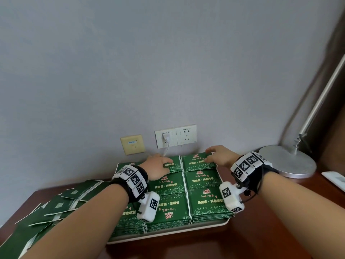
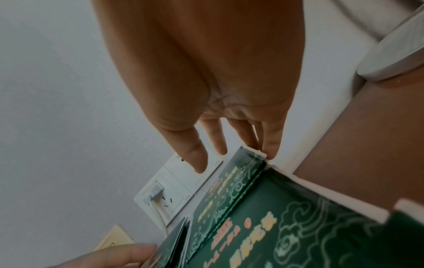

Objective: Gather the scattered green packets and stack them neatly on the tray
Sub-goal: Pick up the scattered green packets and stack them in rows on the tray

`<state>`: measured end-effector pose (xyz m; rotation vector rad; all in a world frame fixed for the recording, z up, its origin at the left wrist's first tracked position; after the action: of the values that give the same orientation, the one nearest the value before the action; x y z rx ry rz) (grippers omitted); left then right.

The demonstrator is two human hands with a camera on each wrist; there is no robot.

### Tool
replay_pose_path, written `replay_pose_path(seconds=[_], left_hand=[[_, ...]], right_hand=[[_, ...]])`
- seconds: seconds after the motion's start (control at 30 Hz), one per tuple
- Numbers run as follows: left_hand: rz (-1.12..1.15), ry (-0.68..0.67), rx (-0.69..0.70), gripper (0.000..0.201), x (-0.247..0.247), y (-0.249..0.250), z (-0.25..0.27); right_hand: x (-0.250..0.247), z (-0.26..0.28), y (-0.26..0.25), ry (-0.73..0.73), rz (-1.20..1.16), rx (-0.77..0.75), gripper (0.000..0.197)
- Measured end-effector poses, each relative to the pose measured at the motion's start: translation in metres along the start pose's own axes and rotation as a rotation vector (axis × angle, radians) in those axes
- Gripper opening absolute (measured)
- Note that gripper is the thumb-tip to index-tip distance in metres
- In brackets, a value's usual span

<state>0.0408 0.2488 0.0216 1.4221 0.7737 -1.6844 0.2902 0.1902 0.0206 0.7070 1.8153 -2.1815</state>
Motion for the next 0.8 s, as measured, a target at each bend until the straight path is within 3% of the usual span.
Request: replay_pose_path(seconds=[0.4, 0.6, 0.8], left_hand=[[0.086, 0.203, 0.033, 0.042, -0.028, -0.003, 0.087], [0.114, 0.264, -0.039, 0.038, -0.023, -0.037, 0.154], [0.160, 0.239, -0.094, 0.032, -0.006, -0.092, 0.221]], right_hand=[[0.021, 0.080, -0.042, 0.081, 0.086, -0.125, 0.058], [0.066, 0.132, -0.073, 0.035, 0.119, -0.205, 0.053], [0.133, 0.176, -0.102, -0.053, 0.192, -0.279, 0.054]])
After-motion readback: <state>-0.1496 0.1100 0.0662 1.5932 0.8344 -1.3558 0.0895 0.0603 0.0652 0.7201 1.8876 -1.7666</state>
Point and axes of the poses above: each hand's wrist, its own z-axis away from the middle knuckle, its own x-axis out of the palm, y = z × x, the point moved 1 cm from there along -z, towards the middle knuckle, and after that the axes turned 12 degrees about -z, right-handed, at the moved point
